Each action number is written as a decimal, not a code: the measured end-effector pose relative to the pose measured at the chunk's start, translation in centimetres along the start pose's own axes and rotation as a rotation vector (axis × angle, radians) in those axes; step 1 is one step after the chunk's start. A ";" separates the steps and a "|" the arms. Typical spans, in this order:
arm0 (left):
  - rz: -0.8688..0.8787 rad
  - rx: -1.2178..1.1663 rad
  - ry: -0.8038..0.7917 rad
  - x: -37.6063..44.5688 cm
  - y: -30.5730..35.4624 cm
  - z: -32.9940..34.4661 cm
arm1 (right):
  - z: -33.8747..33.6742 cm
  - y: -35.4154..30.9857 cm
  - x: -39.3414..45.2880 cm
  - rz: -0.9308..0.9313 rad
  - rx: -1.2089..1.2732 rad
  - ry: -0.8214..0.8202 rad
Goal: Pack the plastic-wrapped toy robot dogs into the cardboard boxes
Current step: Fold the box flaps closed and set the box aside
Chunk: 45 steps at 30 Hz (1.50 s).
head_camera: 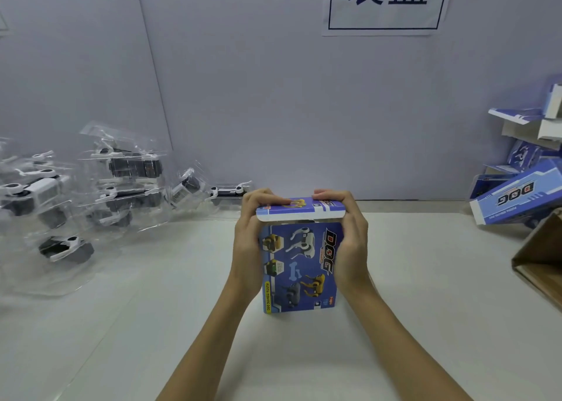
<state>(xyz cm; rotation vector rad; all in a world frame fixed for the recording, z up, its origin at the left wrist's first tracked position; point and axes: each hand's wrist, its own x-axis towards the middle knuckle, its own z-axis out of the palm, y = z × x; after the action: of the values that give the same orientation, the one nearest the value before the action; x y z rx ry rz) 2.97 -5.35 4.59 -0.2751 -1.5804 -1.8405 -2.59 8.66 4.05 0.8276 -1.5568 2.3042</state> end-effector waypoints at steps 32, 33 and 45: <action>0.322 0.793 0.159 -0.8 -2.3 -0.4 | 0.7 0.4 0.1 0.006 -0.280 0.211; 0.339 0.912 0.087 -0.9 -2.3 -0.4 | 0.8 0.4 0.1 0.080 -0.194 0.209; 0.405 1.016 -0.236 0.3 -1.0 -3.3 | -0.2 -1.1 1.2 0.195 -0.238 -0.247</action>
<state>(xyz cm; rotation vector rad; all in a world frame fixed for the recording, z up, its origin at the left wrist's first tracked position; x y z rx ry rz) 3.01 -8.51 3.18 -0.3039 -2.2029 -0.5769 -3.13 9.13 5.54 0.9639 -2.0543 2.1457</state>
